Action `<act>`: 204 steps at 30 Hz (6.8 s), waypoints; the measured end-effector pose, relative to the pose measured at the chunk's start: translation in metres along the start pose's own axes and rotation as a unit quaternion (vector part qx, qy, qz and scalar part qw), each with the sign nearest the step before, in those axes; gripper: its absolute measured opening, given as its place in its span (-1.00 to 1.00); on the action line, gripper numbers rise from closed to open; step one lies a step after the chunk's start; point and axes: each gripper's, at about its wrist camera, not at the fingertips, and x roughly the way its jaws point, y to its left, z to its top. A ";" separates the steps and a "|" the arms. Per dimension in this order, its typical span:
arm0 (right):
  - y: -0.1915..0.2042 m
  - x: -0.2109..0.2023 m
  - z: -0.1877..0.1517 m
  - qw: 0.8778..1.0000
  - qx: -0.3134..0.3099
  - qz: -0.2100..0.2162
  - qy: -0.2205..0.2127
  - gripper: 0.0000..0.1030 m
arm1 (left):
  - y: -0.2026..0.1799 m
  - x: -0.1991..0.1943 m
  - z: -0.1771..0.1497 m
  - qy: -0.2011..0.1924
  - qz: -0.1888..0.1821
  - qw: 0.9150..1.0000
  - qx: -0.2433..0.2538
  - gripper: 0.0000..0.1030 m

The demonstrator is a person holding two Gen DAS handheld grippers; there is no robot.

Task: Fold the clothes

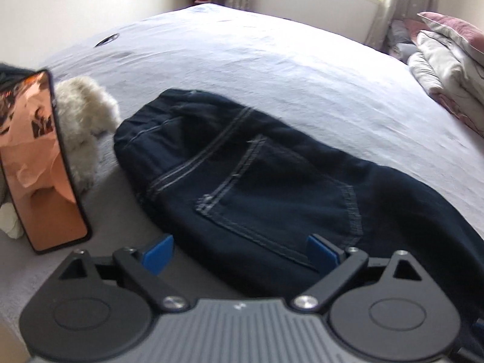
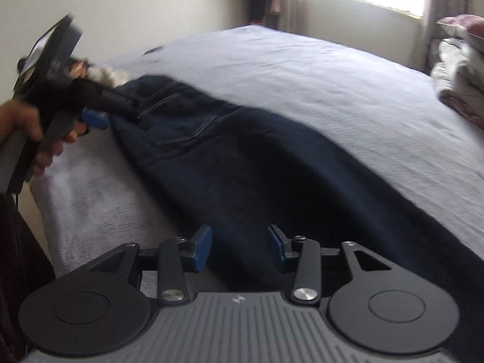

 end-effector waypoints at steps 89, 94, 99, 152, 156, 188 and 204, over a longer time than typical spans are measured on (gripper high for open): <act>-0.064 -0.002 0.047 0.989 0.122 0.012 -0.078 0.67 | -0.081 -0.006 0.030 -0.056 -0.053 0.992 0.095 1.00; -0.083 0.011 0.055 0.989 0.126 0.029 -0.066 0.67 | -0.091 0.012 0.021 -0.081 -0.102 0.985 0.115 1.00; -0.113 0.037 0.071 0.985 0.150 0.082 -0.027 0.64 | -0.098 0.028 0.024 -0.099 -0.147 0.974 0.142 0.99; -0.172 0.210 0.119 0.856 0.379 0.333 0.114 -0.09 | -0.102 0.075 0.010 -0.072 -0.139 0.973 0.172 1.00; -0.175 0.199 0.111 0.868 0.407 0.273 0.084 -0.79 | -0.102 0.076 0.011 -0.072 -0.139 0.973 0.171 1.00; -0.088 0.105 0.067 0.990 0.139 0.013 -0.026 -0.18 | -0.107 0.078 0.005 -0.082 -0.126 0.971 0.184 1.00; -0.096 0.083 0.057 0.993 0.097 -0.071 -0.002 -0.07 | -0.107 0.078 0.007 -0.078 -0.125 0.972 0.185 1.00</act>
